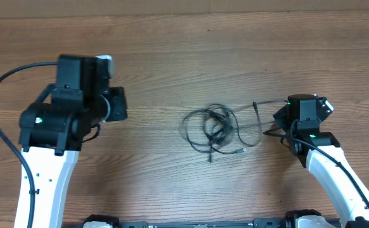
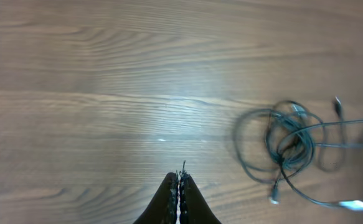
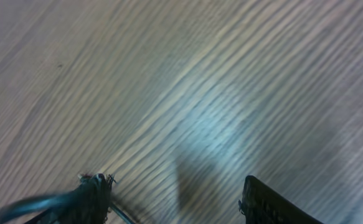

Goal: Untangle cables

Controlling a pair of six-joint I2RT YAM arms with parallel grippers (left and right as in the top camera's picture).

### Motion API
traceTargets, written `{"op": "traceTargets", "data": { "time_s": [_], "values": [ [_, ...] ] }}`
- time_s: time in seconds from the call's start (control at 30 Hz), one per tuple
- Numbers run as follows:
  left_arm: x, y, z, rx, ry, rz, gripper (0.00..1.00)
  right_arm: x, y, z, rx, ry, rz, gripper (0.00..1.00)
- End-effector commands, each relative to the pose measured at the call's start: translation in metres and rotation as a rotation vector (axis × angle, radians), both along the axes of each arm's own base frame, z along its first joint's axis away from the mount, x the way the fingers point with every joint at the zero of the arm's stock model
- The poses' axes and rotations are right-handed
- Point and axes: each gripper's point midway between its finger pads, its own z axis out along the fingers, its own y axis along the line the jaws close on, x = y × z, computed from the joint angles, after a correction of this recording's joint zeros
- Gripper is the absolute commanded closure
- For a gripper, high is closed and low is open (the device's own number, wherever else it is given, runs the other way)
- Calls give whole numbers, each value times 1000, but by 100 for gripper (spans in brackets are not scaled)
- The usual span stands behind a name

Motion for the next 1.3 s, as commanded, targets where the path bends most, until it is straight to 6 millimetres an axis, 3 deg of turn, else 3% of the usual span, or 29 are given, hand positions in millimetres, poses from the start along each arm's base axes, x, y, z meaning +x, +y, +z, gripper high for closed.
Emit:
{"op": "traceTargets", "data": {
  "time_s": [0.0, 0.13, 0.27, 0.4, 0.53, 0.63, 0.73, 0.9, 1.0, 1.1, 1.2, 1.27],
  "values": [
    [1, 30, 10, -4, -29, 193, 95, 1, -10, 3, -21, 3, -32, 34],
    [3, 52, 10, -23, -30, 339, 96, 0, -6, 1, 3, 11, -17, 34],
    [3, 40, 8, -91, -10, 308, 95, 4, 15, -2, 104, 7, 55, 34],
    [6, 29, 3, -140, 20, 273, 73, 15, 53, 5, 200, -28, 300, 26],
    [10, 23, -5, -159, 55, 259, 62, 12, 93, 13, 360, -53, 480, 23],
    [15, 19, -14, -180, 92, 262, 61, 9, 100, 11, 433, -38, 448, 29],
    [20, 11, -25, -213, 143, 240, 61, 11, 98, -4, 506, 3, 328, 30],
    [26, 1, -41, -250, 210, 213, 59, 45, 107, -22, 522, -61, 340, 29],
    [26, 1, -46, -245, 230, 214, 59, 67, 120, -22, 558, -143, 406, 30],
    [26, 1, -46, -243, 230, 210, 58, 79, 125, -14, 562, -211, 443, 45],
    [26, 0, -46, -248, 231, 207, 57, 85, 134, -1, 579, -265, 499, 79],
    [26, -4, -45, -263, 233, 195, 48, 85, 152, 17, 639, -320, 612, 95]
  ]
}}
